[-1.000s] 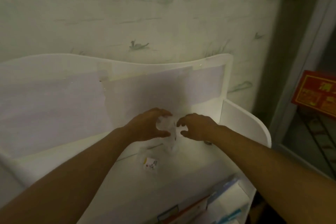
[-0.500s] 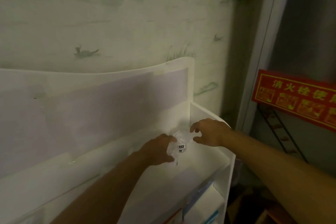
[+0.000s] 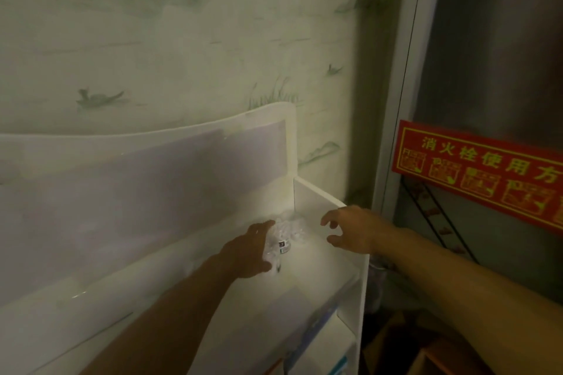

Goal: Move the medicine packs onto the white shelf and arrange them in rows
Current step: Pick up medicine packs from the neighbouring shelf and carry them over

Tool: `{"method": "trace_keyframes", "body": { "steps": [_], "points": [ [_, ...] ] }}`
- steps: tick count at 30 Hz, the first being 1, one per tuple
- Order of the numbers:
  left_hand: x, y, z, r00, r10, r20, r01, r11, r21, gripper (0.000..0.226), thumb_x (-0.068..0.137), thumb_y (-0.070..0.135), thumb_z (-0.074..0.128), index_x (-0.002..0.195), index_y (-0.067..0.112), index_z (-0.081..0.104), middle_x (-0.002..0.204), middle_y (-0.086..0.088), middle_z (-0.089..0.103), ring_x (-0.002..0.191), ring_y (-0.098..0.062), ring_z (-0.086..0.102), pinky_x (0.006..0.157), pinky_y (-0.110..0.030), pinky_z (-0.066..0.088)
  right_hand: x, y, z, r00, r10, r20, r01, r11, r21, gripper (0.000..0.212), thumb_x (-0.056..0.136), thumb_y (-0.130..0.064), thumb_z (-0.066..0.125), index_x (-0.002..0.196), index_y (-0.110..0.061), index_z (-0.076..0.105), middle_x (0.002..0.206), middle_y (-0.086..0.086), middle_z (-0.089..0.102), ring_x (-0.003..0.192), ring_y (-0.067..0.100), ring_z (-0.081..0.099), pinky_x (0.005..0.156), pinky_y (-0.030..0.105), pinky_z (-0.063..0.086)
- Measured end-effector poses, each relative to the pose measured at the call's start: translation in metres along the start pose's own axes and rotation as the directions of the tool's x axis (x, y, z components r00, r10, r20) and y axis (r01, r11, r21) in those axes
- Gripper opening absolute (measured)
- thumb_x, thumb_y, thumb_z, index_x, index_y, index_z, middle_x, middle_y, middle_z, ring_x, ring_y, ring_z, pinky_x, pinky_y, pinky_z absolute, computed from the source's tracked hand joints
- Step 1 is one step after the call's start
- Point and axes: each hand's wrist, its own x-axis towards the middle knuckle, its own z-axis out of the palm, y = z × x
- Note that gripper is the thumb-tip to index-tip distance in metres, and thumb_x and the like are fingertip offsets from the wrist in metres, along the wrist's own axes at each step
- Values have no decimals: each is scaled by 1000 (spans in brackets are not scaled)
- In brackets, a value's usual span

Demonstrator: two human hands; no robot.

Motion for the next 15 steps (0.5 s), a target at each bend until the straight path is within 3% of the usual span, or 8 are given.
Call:
{"method": "trace_keyframes", "body": {
  "steps": [2, 7, 11, 15],
  "points": [
    [-12, -3, -12, 1000, -19, -21, 18, 998, -52, 92, 83, 36, 68, 151, 27, 8, 158, 2, 15, 134, -24, 41, 106, -36, 39, -1, -6, -5, 1000, -5, 6, 5, 1000, -6, 43, 91, -41, 61, 132, -31, 51, 130, -4, 58, 113, 18, 57, 97, 33, 50],
    [-68, -24, -73, 999, -41, -32, 45, 993, 113, 59, 91, 39, 59, 143, 27, 35, 146, 3, 42, 129, -17, 45, 107, -31, 38, 2, -58, -30, 990, -133, 37, 136, 988, -69, 48, 94, -43, 55, 139, -31, 44, 138, -3, 52, 122, 18, 50, 99, 31, 43],
    [-138, -50, -117, 997, -71, 39, 59, 966, 252, 60, 93, 42, 55, 146, 30, 29, 150, 4, 35, 133, -18, 41, 110, -34, 34, 9, -133, -46, 959, -285, -2, 284, 957, -63, 51, 93, -43, 56, 140, -31, 42, 142, -3, 49, 127, 17, 48, 103, 31, 40],
    [-221, -83, -151, 987, -156, -28, 155, 924, 350, 55, 95, 40, 52, 145, 33, 30, 151, 8, 32, 135, -16, 38, 110, -32, 33, 2, -220, -46, 885, -464, -30, 460, 883, -91, 55, 92, -45, 57, 142, -30, 42, 152, -2, 38, 138, 21, 36, 113, 39, 33]
  ]
}}
